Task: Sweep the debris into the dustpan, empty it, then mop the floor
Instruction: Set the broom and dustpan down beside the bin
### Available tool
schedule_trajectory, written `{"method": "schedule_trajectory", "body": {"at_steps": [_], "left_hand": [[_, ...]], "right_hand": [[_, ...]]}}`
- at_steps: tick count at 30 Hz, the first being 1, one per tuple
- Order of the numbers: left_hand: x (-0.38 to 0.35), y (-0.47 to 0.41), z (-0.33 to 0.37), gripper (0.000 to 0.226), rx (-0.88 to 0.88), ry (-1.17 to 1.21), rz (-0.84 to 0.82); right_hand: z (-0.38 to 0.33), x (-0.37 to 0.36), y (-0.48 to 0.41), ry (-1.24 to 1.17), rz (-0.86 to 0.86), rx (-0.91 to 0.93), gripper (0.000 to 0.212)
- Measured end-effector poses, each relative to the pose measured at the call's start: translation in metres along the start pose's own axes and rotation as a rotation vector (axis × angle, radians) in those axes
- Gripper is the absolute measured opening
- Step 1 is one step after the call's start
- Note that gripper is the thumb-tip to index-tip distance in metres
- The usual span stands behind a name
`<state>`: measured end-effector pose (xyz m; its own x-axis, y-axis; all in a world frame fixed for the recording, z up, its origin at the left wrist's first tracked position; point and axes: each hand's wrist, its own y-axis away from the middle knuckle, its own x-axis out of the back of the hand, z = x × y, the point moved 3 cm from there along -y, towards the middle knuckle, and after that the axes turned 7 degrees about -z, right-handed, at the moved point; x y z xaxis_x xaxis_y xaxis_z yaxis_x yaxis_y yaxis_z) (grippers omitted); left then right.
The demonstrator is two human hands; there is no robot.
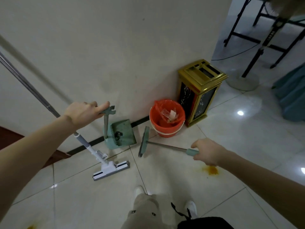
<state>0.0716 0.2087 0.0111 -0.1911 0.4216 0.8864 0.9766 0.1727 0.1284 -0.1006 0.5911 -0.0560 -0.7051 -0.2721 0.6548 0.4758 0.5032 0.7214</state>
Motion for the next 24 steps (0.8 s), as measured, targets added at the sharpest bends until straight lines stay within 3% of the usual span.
{"method": "schedule_trajectory", "body": {"at_steps": [4,9,13,19,24], "left_hand": [[-0.04,-0.019,-0.01,0.041,-0.024,0.046,-0.177],[-0.074,-0.049,-0.006,0.04,-0.206,0.073,-0.235],[-0.095,-0.08,0.003,0.05,-0.309,0.054,-0.19],[-0.109,-0.124,0.02,0.038,-0.436,0.145,-0.145],[-0.111,-0.154,0.036,0.04,-0.412,0.198,-0.16]], "right_hand": [[-0.03,0.002,-0.024,-0.128,-0.046,-0.11,0.047],[-0.076,0.02,-0.043,-0.226,-0.184,-0.196,0.068],[-0.1,0.037,-0.058,-0.323,-0.246,-0.233,0.073],[-0.114,0.057,-0.078,-0.4,-0.312,-0.259,0.058],[-0.106,0.074,-0.102,-0.421,-0.288,-0.262,0.035]]}}
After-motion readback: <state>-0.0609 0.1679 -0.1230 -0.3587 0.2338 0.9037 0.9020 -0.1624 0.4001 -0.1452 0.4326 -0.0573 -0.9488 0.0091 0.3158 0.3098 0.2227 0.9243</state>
